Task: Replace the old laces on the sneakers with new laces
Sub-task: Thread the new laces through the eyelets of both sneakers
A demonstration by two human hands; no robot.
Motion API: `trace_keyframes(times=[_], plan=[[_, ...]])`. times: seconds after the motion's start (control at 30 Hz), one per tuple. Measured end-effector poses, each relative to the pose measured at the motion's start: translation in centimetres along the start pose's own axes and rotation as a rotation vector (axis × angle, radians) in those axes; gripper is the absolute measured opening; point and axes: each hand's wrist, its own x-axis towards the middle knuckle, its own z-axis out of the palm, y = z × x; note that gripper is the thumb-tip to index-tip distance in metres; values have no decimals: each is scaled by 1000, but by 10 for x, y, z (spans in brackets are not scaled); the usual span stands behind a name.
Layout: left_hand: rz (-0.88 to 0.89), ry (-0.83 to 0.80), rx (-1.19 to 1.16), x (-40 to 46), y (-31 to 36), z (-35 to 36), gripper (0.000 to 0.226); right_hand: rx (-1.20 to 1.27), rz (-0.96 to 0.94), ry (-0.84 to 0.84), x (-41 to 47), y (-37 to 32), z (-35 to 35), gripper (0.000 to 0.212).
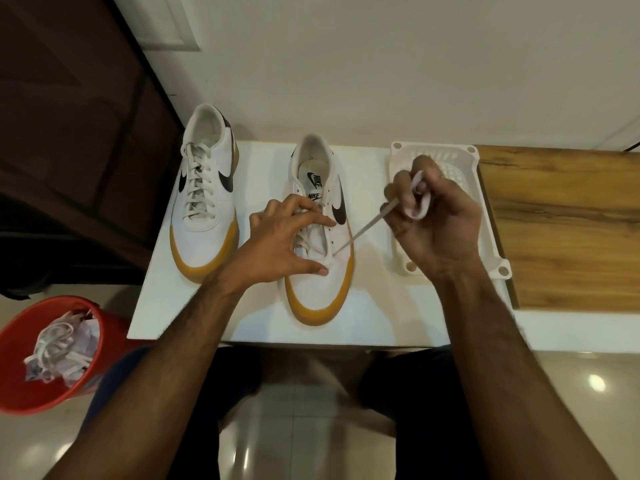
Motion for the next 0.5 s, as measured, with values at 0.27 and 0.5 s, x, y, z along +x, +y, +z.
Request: trace_keyframes(times=[0.27, 0.5], plan=[[-1, 3, 5, 0, -1, 1, 76, -1578, 474, -42, 8, 43, 1, 50], [-2, -11, 4, 0, 0, -1, 75, -1252, 371, -144, 4, 32, -14, 15]])
